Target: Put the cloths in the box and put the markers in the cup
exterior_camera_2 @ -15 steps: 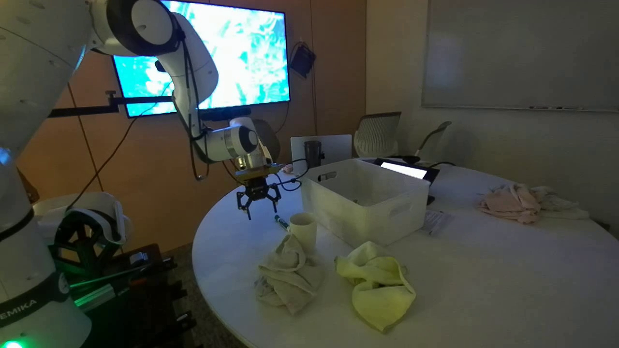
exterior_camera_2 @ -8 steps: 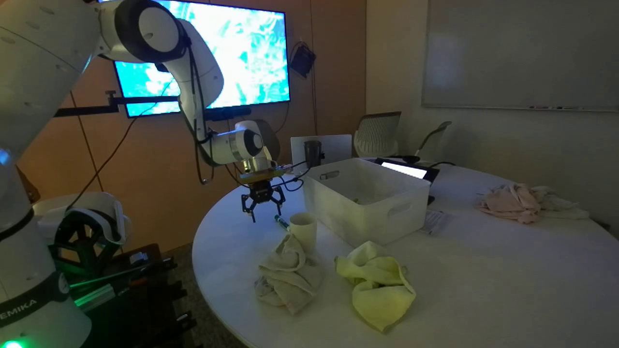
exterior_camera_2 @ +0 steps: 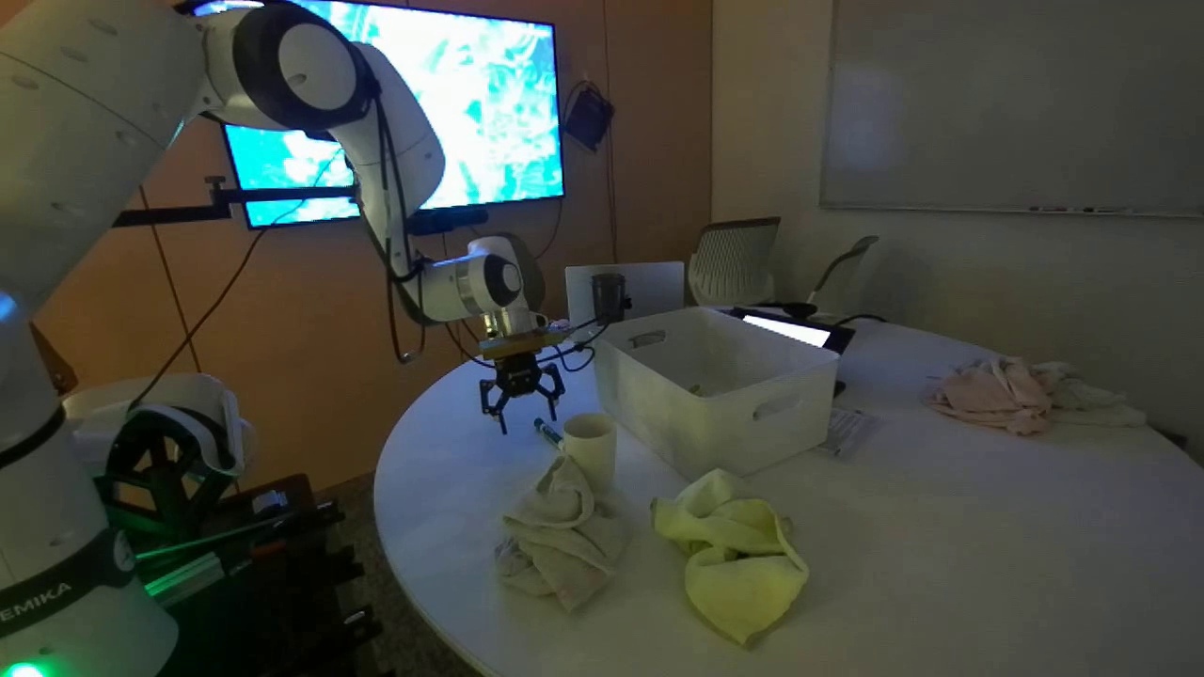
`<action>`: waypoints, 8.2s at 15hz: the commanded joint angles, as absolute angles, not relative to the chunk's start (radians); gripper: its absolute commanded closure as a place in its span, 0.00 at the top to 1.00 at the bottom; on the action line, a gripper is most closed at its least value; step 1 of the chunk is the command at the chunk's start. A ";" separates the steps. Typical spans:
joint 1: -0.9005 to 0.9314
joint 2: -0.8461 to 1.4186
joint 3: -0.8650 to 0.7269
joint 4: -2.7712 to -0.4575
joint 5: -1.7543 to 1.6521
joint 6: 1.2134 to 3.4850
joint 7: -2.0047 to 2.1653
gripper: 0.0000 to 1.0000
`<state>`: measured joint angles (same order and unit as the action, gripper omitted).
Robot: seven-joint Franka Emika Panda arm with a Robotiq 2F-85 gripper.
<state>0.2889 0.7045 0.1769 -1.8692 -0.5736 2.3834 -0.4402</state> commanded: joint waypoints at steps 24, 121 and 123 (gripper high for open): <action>0.231 0.841 0.192 -1.688 -0.452 2.270 -0.649 0.84; 0.029 0.350 0.152 -2.297 -0.531 2.777 -0.124 0.93; 0.086 0.398 0.114 -2.257 -0.486 2.749 -0.165 0.88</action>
